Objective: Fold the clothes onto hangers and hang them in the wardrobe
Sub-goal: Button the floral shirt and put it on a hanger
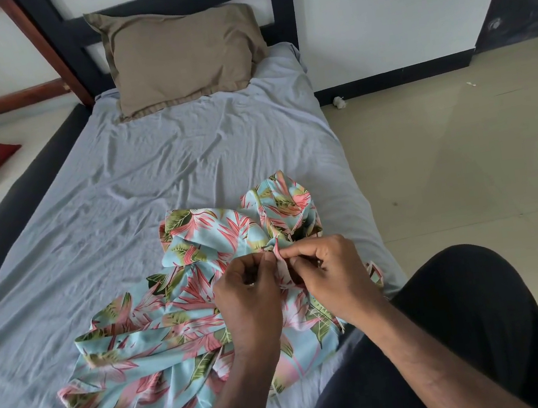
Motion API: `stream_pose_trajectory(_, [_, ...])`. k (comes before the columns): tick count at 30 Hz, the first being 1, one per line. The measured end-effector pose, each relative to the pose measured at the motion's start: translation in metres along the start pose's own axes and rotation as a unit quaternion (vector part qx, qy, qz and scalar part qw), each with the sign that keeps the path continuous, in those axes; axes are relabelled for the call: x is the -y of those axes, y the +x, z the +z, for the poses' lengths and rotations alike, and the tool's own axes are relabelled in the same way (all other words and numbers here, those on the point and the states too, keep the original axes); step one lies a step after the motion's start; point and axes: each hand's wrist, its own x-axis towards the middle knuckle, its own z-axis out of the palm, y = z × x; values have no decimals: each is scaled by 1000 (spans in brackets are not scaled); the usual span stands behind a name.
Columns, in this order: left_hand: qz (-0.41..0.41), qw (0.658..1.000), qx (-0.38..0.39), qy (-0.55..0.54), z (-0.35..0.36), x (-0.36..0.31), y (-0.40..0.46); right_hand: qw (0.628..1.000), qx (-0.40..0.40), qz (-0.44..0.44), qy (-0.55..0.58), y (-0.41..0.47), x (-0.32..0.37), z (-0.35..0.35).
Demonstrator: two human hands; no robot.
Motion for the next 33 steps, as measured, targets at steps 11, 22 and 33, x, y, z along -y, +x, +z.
stream_pose_trajectory(11, [-7,996,74,-43,-5,-9,-7,992,-7,-72,-105,-6,10,4])
stream_pose_trajectory(22, [-16,993,86,-78,-3,-3,-2,999,-16,1,28,-1,6,1])
stream_pose_trajectory(33, [-42,968,207,-132,-9,12,7,986,40,92,131,3,4,-6])
